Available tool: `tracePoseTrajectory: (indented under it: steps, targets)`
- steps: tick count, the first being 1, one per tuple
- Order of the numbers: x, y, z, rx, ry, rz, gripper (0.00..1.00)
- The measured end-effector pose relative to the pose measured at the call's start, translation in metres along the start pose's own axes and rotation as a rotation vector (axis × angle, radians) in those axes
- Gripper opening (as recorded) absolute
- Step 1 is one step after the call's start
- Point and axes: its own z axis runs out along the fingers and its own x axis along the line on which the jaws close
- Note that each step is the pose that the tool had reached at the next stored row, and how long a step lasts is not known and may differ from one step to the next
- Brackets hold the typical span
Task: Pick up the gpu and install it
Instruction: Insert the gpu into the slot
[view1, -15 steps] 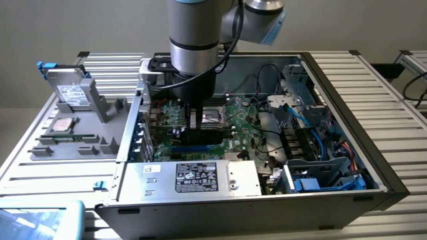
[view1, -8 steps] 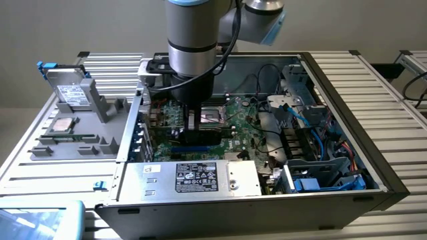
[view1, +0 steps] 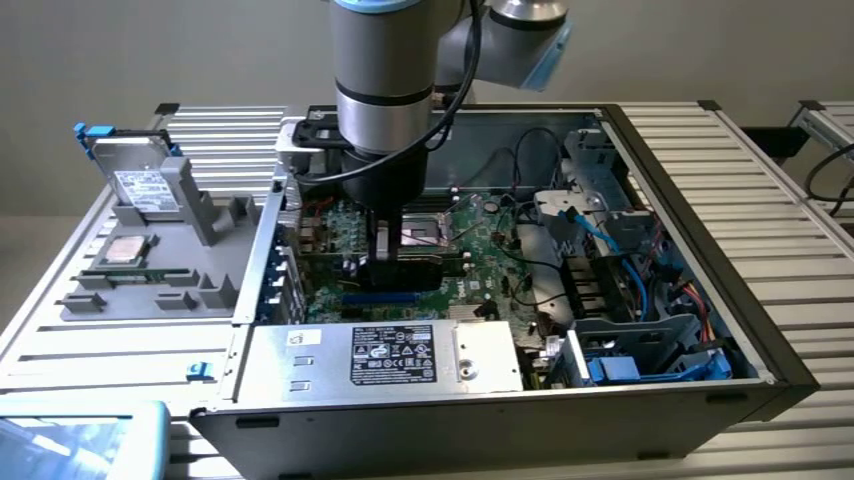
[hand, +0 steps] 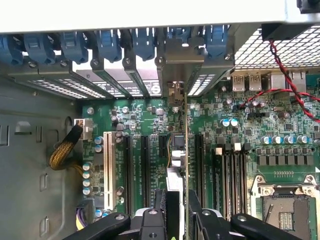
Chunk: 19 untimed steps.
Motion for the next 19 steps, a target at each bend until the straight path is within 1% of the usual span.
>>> tracePoseTrajectory:
  steps: [7,19]
  targets:
    - [-0.001,0.0005,0.0007,0.0001,-0.0012,0.0,0.28]
    - [-0.003,0.0011,0.0024,0.0,-0.0013,0.0,0.28]
